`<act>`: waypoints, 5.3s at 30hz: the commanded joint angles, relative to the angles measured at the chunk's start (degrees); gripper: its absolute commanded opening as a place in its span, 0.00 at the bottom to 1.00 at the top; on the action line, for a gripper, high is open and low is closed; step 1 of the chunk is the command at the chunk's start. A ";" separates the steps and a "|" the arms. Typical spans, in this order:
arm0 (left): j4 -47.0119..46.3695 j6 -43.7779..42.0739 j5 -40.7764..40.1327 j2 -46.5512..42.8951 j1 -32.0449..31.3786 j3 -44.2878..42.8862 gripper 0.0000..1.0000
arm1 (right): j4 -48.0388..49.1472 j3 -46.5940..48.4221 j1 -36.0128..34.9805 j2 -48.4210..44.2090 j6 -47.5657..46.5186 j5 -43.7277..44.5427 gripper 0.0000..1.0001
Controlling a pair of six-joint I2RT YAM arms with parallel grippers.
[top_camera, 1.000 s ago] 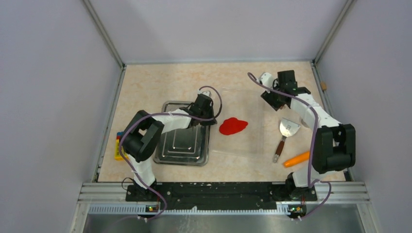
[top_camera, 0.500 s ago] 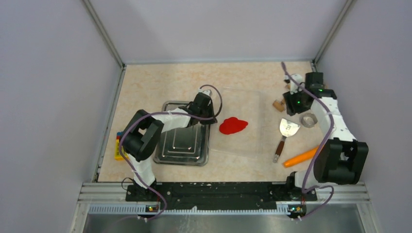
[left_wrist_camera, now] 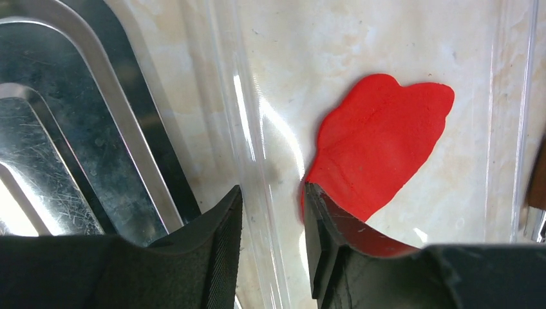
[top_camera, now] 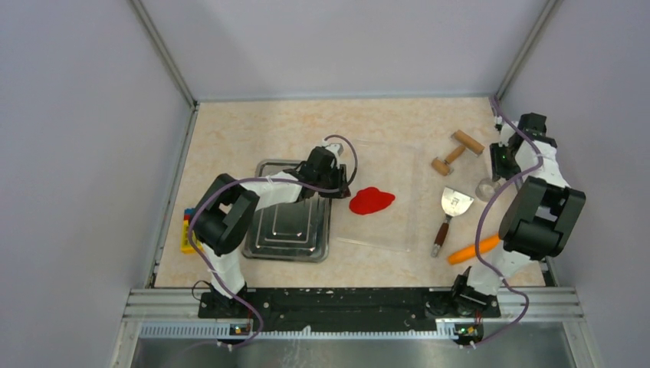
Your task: Roll out the dumpling wrappers from the dough
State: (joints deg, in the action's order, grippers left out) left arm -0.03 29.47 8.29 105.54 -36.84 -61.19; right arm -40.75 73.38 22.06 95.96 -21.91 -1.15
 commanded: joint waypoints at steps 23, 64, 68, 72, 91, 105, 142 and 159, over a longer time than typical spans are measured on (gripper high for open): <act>-1.75 -7.83 3.20 -4.40 -0.01 -1.90 0.44 | 0.46 8.76 2.09 12.88 -3.22 0.51 0.04; 5.73 -2.66 10.99 -4.15 2.84 -21.79 0.42 | -2.43 19.16 -44.75 4.42 36.50 -9.05 0.00; 6.92 -2.42 8.83 -3.15 2.78 -21.12 0.33 | -2.40 19.70 -45.77 5.28 36.58 -8.42 0.00; 7.53 -2.75 8.24 -3.23 2.82 -19.70 0.28 | -2.24 20.89 -45.94 5.95 36.85 -8.40 0.00; 0.83 2.13 16.27 0.72 2.66 -9.08 0.00 | 0.33 9.37 -46.78 8.21 35.97 -16.73 0.00; -1.89 3.18 19.37 3.46 2.72 -7.41 0.00 | 0.37 9.22 -46.76 12.32 35.12 -13.66 0.00; -4.37 2.82 19.64 6.05 0.97 -4.89 0.00 | 4.19 1.79 -48.76 11.30 33.73 -9.00 0.00; -4.00 -0.18 18.47 12.53 -1.31 -0.44 0.00 | 15.26 -12.33 -50.64 9.35 38.43 -5.40 0.00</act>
State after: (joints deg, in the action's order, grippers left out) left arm -6.13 31.62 29.98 111.98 -35.07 -65.39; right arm -28.25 65.78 -26.65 102.35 14.72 -8.16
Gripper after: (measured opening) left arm 0.005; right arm 0.025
